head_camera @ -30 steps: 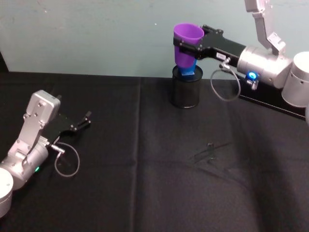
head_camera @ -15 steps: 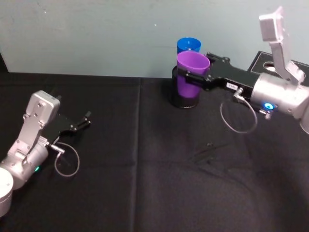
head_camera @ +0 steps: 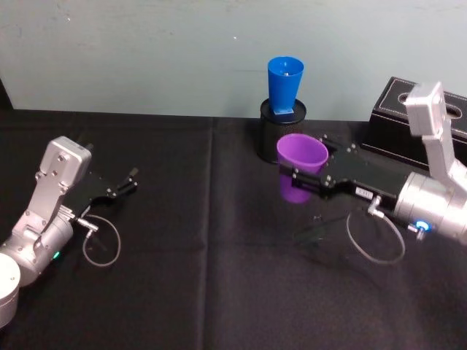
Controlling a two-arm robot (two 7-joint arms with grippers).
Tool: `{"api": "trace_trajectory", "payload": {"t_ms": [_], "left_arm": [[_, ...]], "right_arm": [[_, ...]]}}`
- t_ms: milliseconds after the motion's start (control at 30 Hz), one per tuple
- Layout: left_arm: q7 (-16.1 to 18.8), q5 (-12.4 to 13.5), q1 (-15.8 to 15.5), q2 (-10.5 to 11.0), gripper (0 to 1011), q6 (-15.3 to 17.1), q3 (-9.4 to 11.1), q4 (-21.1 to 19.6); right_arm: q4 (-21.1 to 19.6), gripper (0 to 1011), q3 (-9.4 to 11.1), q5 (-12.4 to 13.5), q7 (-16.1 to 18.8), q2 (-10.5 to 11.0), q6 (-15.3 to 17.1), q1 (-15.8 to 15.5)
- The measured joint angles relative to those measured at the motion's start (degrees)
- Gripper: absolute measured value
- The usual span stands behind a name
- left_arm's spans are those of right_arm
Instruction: Pick up one cup with a gripper and tap it against the other cup.
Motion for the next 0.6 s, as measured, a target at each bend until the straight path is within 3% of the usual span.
{"api": "trace_trajectory", "payload": {"t_ms": [267, 600], "left_arm": [[0.0, 0.0, 0.0, 0.0, 1005, 0.0, 0.0, 0.0], [0.0, 0.0, 0.0, 0.0, 1005, 0.0, 0.0, 0.0]], "right_arm": [[1.7, 738, -1.2, -1.4, -2.4, 0.7, -5.6, -3.0], [5.9, 738, -2.4, -3.0, -3.7, -0.1, -9.5, -3.6]]}}
